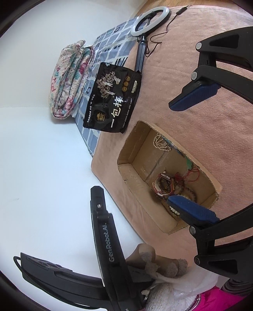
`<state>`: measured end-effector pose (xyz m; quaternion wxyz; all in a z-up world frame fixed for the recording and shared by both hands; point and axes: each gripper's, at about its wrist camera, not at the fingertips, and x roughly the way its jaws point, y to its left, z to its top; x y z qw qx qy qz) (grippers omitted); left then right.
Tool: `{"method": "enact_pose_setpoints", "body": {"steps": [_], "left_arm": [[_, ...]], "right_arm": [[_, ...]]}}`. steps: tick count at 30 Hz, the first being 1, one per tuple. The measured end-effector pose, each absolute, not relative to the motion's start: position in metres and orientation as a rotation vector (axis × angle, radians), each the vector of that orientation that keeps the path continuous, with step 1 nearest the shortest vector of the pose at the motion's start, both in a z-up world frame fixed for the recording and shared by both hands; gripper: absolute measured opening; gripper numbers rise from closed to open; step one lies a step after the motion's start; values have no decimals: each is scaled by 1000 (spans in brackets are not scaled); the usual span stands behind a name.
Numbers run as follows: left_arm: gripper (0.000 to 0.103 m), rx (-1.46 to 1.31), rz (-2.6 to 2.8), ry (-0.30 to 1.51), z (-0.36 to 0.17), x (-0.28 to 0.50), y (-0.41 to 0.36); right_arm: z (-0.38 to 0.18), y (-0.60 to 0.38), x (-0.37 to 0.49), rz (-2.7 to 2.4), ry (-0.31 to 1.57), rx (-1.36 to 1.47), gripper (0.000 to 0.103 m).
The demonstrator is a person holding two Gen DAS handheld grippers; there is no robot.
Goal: Organize jewelry
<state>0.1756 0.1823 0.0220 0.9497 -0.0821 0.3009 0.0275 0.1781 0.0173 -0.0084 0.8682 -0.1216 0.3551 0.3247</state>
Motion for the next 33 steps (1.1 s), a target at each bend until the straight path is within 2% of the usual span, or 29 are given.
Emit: {"method": "enact_pose_setpoints", "body": {"steps": [14, 16, 18, 21, 22, 24, 27, 29, 31, 33], "left_arm": [[27, -89, 51, 606, 42, 103, 131], [50, -89, 48, 606, 42, 96, 126], [60, -86, 51, 595, 42, 88, 120], [64, -78, 43, 594, 40, 79, 111], [71, -78, 44, 596, 39, 76, 108], [80, -82, 39, 595, 37, 73, 105], [81, -71, 42, 594, 36, 68, 99], [84, -58, 47, 591, 35, 64, 95], [92, -55, 50, 586, 34, 61, 93], [94, -56, 59, 583, 33, 57, 92]], "right_arm": [[4, -43, 138, 639, 722, -258, 96], [3, -52, 136, 631, 723, -256, 96], [3, -60, 134, 620, 724, -251, 96], [1, -71, 132, 605, 727, -237, 98], [1, -74, 131, 597, 726, -232, 101], [0, -82, 130, 583, 723, -222, 103], [-1, -89, 130, 564, 723, -218, 103], [-2, -93, 130, 550, 725, -219, 103], [-5, -96, 131, 533, 729, -220, 103], [-7, -99, 131, 521, 733, -218, 103]]}}
